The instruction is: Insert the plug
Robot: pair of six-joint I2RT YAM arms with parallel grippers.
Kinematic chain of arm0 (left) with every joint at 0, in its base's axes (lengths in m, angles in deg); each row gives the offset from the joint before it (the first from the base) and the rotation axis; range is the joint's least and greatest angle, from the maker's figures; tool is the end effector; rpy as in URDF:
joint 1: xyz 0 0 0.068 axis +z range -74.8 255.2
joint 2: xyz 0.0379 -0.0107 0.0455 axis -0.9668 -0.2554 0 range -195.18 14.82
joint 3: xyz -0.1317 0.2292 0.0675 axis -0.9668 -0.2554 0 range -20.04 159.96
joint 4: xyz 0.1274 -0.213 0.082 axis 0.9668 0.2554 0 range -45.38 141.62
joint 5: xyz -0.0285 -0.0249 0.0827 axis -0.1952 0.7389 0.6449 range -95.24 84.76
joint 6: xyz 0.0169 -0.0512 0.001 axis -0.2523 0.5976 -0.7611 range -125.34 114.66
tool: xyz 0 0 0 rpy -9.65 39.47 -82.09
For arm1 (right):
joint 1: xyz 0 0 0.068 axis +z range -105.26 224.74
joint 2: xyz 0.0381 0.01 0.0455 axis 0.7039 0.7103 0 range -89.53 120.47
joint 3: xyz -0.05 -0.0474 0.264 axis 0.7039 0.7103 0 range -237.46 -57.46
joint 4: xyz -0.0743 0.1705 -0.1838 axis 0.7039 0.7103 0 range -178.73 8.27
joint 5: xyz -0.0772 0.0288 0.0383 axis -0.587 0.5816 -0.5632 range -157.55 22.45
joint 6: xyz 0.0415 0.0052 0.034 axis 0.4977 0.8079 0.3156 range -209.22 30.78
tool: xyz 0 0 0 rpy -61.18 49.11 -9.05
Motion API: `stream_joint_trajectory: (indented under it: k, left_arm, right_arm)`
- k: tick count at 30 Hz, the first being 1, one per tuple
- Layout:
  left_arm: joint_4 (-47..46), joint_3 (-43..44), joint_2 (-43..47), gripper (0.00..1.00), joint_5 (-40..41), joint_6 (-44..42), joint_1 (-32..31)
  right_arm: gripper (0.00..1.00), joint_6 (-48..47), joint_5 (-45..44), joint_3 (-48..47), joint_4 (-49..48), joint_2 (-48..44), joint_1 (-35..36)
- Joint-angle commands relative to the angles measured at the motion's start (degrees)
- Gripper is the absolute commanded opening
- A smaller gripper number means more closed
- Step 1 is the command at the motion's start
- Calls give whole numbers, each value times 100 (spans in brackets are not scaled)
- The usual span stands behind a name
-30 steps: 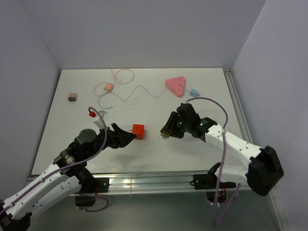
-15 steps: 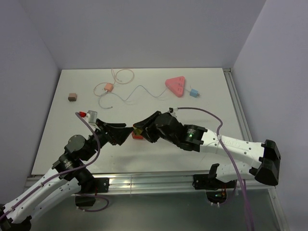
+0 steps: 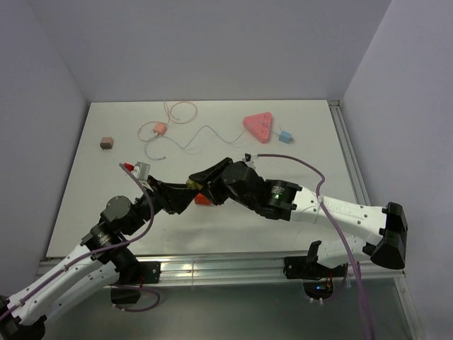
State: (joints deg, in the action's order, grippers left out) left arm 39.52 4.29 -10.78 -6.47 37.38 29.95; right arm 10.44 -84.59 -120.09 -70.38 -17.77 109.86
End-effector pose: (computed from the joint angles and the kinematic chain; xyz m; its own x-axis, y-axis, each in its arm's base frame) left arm 0.0963 -0.0982 0.2894 -0.4574 -0.5019 -0.7341 0.5647 0.4737 -0.6758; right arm 0.1292 0.2538 0.3348 -0.7146 0.6994 0.0156 0.3187 0.3056 0.8973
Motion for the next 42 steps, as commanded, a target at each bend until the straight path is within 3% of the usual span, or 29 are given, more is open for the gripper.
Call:
stream_joint_trajectory:
  k: [1, 6, 12, 13, 15, 17, 18, 24, 27, 30, 33, 36, 42]
  left_arm:
    - [35, 185, -242, 66, 97, 26, -10]
    - [273, 423, -533, 56, 97, 105, -10]
    - [203, 309, -252, 41, 335, 149, -18]
    - [211, 300, -208, 23, 308, 123, -18]
    - [299, 308, -138, 0, 256, 26, -10]
    - [238, 230, -24, 0, 81, -184, -10]
    - [168, 177, 151, 0, -103, -246, -10]
    - [-122, -157, 758, 0, -535, -325, -18]
    - [-359, -166, 838, 1, -974, -510, -18]
    - [-658, -114, 803, 0, -1527, -615, -10]
    - [-930, -113, 759, 0, -1845, -659, -18]
    - [-1256, -201, 759, 1, -2056, -642, -18]
    - [-1484, -114, 628, 0, -2161, -870, -18]
  right_arm:
    - [3, -43, -221, -320, -156, 135, 141]
    - [6, -236, -116, -513, -165, 294, 255]
    - [9, -438, 7, -487, -182, 320, 308]
    - [13, -691, 51, -487, -226, 320, 308]
    - [39, -1400, 183, -574, -288, 294, 308]
    - [60, -2035, 724, -679, -437, 268, 299]
    - [61, -2638, 1015, -741, -429, 285, 195]
    - [70, -3969, 2238, -962, 617, -56, -324]
    - [78, -4129, 2687, -1093, 1143, -285, -553]
    - [84, -4218, 3784, -1391, 1460, -269, -983]
    - [98, -3860, 4331, -1568, 1427, -347, -1265]
    - [98, -3331, 4805, -1638, 1223, -234, -1335]
    - [80, -2277, 5035, -1367, 1119, -285, -1336]
